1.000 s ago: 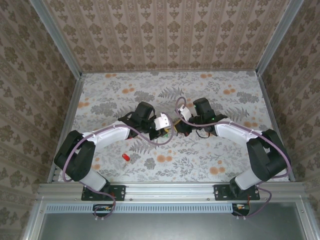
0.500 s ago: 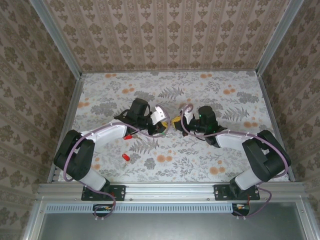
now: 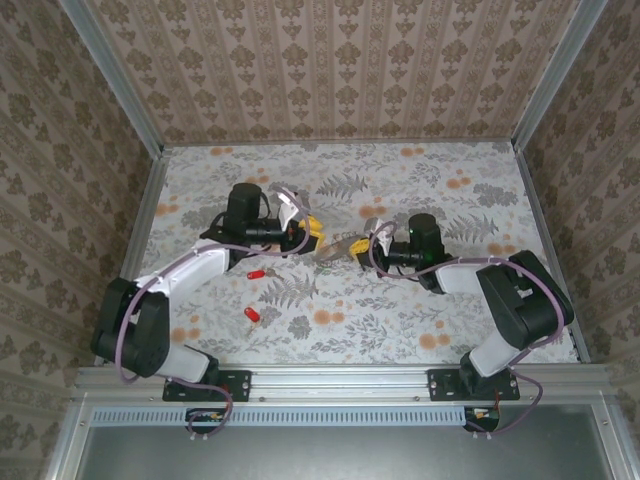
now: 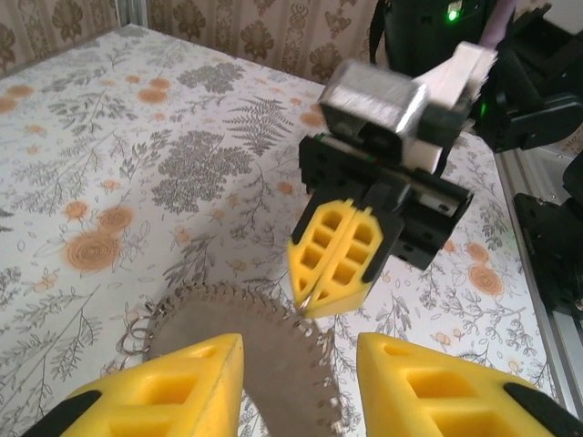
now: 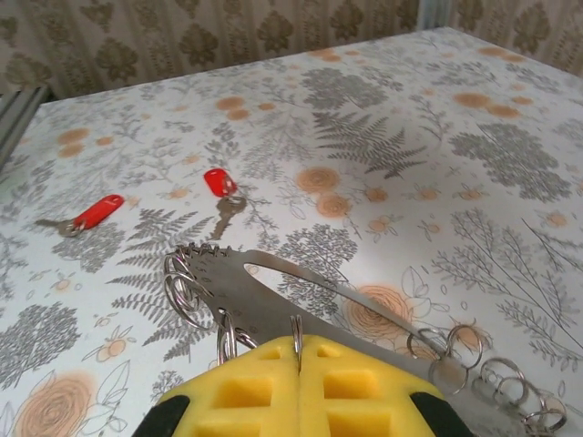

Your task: Put the keys on the keyring

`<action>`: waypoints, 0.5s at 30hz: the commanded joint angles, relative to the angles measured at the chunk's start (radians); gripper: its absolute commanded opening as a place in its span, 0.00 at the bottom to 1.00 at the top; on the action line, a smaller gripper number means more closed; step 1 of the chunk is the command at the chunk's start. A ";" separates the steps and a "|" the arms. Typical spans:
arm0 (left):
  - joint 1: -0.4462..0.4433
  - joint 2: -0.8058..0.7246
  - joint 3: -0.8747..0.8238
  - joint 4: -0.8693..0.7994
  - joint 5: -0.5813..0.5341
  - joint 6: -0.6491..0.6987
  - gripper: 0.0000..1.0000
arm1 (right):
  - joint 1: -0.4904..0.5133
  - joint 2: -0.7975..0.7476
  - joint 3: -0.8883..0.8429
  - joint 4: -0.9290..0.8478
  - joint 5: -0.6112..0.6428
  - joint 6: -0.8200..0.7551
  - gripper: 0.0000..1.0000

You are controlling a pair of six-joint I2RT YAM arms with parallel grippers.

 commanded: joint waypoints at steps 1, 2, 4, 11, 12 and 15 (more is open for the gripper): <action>0.001 0.079 0.046 0.031 0.062 0.038 0.37 | -0.012 0.008 0.038 0.001 -0.150 -0.109 0.00; 0.000 0.112 0.072 0.035 0.080 0.042 0.37 | -0.016 0.008 0.048 -0.021 -0.158 -0.121 0.00; -0.005 0.170 0.131 0.002 0.100 0.069 0.37 | -0.027 0.008 0.061 -0.039 -0.178 -0.129 0.00; -0.080 0.291 0.259 -0.202 0.155 0.294 0.35 | -0.053 -0.004 0.094 -0.096 -0.223 -0.130 0.00; -0.085 0.300 0.263 -0.208 0.157 0.301 0.34 | -0.059 -0.005 0.098 -0.111 -0.229 -0.136 0.00; -0.092 0.315 0.267 -0.214 0.146 0.316 0.33 | -0.069 -0.012 0.109 -0.144 -0.246 -0.145 0.00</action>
